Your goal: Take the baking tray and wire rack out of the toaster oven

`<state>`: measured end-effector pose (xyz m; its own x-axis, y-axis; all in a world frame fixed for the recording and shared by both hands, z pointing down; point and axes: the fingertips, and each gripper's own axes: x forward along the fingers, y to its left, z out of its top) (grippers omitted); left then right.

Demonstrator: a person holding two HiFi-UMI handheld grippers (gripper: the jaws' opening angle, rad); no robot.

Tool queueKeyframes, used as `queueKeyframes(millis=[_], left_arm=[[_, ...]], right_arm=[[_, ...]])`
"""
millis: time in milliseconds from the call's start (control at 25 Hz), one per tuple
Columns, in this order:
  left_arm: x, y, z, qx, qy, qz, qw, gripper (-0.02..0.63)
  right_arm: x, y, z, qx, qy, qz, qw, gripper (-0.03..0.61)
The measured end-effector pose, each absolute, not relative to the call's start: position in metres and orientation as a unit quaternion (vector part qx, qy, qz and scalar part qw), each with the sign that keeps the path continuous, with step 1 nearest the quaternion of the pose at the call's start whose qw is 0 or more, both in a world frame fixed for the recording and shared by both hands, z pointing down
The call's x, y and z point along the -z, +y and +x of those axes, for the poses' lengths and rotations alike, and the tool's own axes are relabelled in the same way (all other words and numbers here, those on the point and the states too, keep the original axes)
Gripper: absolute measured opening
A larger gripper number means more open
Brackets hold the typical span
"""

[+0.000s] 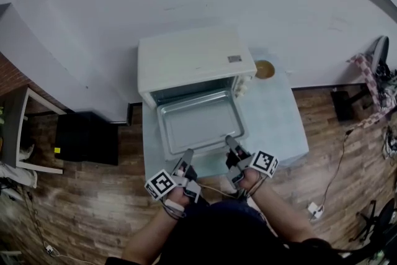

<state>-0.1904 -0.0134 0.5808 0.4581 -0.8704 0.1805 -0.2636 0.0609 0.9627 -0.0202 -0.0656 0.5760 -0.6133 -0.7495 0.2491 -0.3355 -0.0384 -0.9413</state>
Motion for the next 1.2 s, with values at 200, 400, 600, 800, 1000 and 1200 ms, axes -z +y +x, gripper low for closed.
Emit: queueKeyframes(millis=[200,400,600,800,1000,1200], left_arm=[[-0.582,0.006,-0.169,0.250,-0.475,0.628,0.564,0.097],[-0.586,0.011,-0.131,0.247,-0.487,0.620,0.564,0.097],[-0.588,0.014,-0.090,0.239,-0.488,0.610,0.577,0.097],[-0.590,0.000,-0.044,0.249,-0.477,0.611,0.581,0.097],[-0.595,-0.017,0.011,0.251,-0.460,0.619,0.585,0.097],[-0.599,-0.037,0.070,0.247,-0.435,0.643,0.580,0.097]], right_arm=[[-0.581,-0.048,0.005,0.613,0.668,-0.390,0.162,0.109],[-0.587,-0.043,0.044,0.623,0.660,-0.389,0.157,0.109],[-0.580,-0.047,0.083,0.589,0.700,-0.370,0.162,0.109],[-0.596,-0.051,0.133,0.615,0.663,-0.397,0.157,0.110],[-0.601,-0.062,0.187,0.608,0.663,-0.409,0.153,0.110],[-0.608,-0.074,0.246,0.601,0.657,-0.423,0.164,0.110]])
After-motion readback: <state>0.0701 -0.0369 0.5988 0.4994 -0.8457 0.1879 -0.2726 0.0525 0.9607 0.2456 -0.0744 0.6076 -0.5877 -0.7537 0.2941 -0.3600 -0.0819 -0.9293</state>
